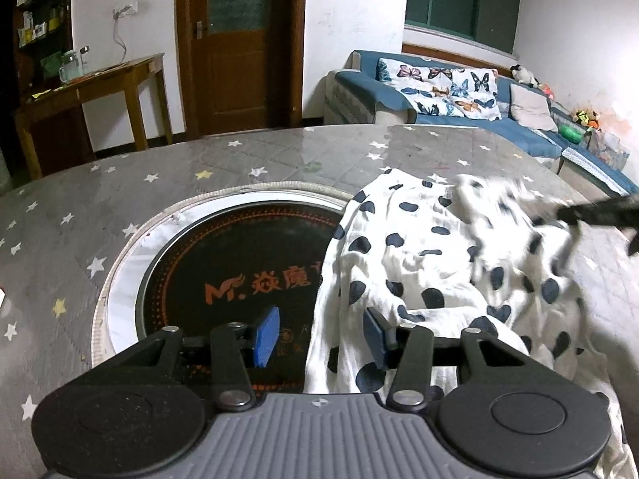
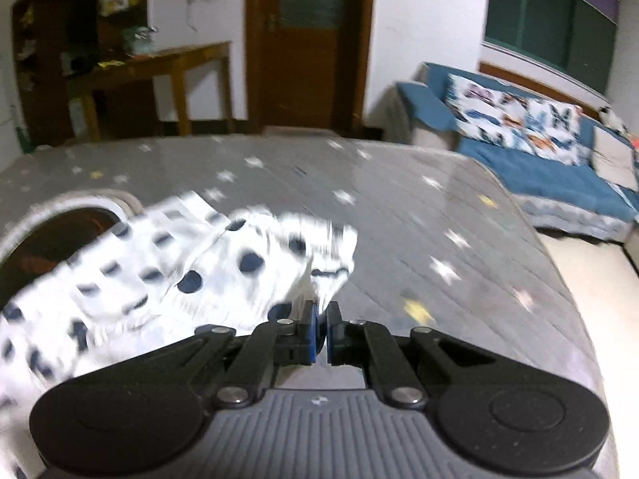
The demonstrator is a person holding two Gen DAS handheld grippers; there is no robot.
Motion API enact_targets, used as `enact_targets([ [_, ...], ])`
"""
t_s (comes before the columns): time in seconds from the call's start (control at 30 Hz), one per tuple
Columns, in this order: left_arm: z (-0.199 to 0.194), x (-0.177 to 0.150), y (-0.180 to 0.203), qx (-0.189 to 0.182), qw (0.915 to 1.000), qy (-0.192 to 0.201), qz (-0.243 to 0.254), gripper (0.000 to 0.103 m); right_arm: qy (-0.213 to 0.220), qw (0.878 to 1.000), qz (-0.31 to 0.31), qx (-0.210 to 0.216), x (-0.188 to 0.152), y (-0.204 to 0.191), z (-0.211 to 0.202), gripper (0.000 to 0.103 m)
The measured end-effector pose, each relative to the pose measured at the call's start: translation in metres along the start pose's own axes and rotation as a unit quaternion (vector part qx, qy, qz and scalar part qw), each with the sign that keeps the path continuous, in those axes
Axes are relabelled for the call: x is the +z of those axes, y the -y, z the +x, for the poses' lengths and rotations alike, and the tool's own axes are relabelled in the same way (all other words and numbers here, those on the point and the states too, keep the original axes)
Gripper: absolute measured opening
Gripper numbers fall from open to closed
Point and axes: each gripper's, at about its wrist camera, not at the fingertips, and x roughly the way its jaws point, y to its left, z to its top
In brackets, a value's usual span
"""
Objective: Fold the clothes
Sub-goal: 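Lift the pants by the waistband with both grippers and shake them out, then lower the pants flat onto the table and open both grippers, then grasp the waistband of the pants with the left gripper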
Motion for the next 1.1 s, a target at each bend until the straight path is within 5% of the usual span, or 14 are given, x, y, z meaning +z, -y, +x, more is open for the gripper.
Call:
enact_targets([
  [0.17,0.005,0.008,0.001,0.007,1.0000,0.000,0.004,0.050,-0.027,0.999,0.012,-0.036,-0.027,0.020,-0.008,0.014],
  [0.33,0.018,0.023,0.009,0.007,0.9999,0.005,0.011,0.049,-0.009,0.998,0.024,-0.058,-0.035,0.030,-0.022,0.023],
  [0.93,0.120,0.082,0.064,-0.003,0.9952,0.027,0.094,0.044,0.015,1.000,-0.004,0.017,-0.026,0.007,-0.016,0.038],
  [1.1,0.147,0.083,0.070,-0.002,0.9945,0.007,0.104,0.043,0.011,1.000,-0.007,0.026,-0.024,0.005,-0.009,0.039],
])
